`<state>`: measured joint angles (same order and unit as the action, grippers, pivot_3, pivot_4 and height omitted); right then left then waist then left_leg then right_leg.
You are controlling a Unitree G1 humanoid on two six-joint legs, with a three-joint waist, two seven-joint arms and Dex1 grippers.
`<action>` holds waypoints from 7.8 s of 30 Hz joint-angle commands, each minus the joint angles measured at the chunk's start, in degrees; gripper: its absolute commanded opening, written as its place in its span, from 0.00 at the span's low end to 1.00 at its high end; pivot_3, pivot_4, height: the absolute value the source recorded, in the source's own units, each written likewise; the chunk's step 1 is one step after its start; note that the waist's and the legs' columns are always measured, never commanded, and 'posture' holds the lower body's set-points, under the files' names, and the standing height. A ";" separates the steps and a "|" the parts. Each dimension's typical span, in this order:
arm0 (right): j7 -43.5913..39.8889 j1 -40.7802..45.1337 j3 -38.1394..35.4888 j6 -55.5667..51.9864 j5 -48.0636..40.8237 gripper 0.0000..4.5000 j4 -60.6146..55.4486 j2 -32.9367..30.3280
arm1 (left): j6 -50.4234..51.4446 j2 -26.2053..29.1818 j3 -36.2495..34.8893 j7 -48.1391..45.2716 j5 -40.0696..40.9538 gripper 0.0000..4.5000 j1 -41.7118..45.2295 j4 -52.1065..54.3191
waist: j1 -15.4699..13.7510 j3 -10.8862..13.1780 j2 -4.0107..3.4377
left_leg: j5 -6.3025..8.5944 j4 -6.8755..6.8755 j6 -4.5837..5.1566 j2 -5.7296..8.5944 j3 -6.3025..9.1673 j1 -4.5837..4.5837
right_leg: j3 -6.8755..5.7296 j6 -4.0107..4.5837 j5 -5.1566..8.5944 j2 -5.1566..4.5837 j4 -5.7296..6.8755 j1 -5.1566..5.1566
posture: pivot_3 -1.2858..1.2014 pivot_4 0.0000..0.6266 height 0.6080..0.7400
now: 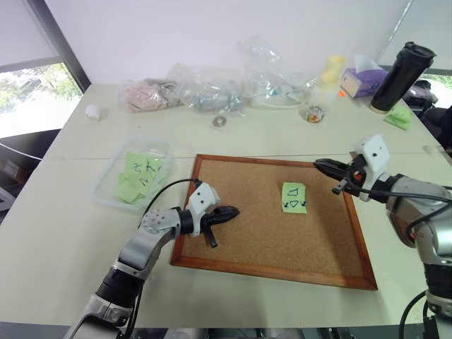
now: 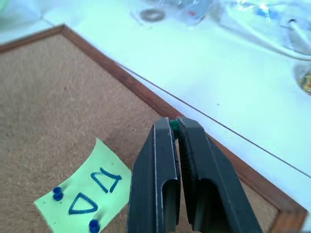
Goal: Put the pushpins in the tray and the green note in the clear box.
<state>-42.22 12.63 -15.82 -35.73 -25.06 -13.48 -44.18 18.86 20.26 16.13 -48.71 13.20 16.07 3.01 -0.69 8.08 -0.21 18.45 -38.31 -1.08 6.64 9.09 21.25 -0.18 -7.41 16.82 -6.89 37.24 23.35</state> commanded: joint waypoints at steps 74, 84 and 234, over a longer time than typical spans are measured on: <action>6.86 -14.92 5.09 -3.34 -3.79 0.94 -10.69 2.63 | -1.38 -2.00 1.91 -1.31 -2.71 0.00 -2.94 -3.30 | -1.38 -0.60 -0.56 | 0.15 0.22 0.23 0.02 -0.01 -0.82 | 0.05 -0.04 0.04 0.02 -0.35 -0.80 | 0.52 0.24 0.93; 6.51 -12.58 5.83 -0.34 -1.48 0.02 -4.90 4.06 | -0.70 -1.51 1.62 -1.35 -2.46 0.00 -2.82 -2.86 | -1.32 -0.60 -0.56 | 0.15 0.22 0.22 0.01 -0.01 -0.82 | 0.05 -0.04 0.04 0.02 -0.34 -0.79 | 0.52 0.24 0.93; -8.76 -4.46 15.09 0.39 -0.11 0.00 -26.22 -8.42 | 19.97 -9.61 -4.79 -1.61 17.89 0.98 13.17 3.15 | -1.46 0.09 0.18 | 0.15 0.10 0.21 -0.07 -0.02 0.12 | 0.03 -0.16 -0.10 0.09 -0.83 -0.14 | 0.52 0.24 0.93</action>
<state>-51.04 7.27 -0.39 -35.85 -25.00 -37.19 -52.28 39.52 10.78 12.05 -50.61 30.65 28.66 5.73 -2.16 8.18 -0.03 18.60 -38.21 -0.88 6.57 9.07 21.37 -0.14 -7.58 16.72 -6.80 36.41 23.21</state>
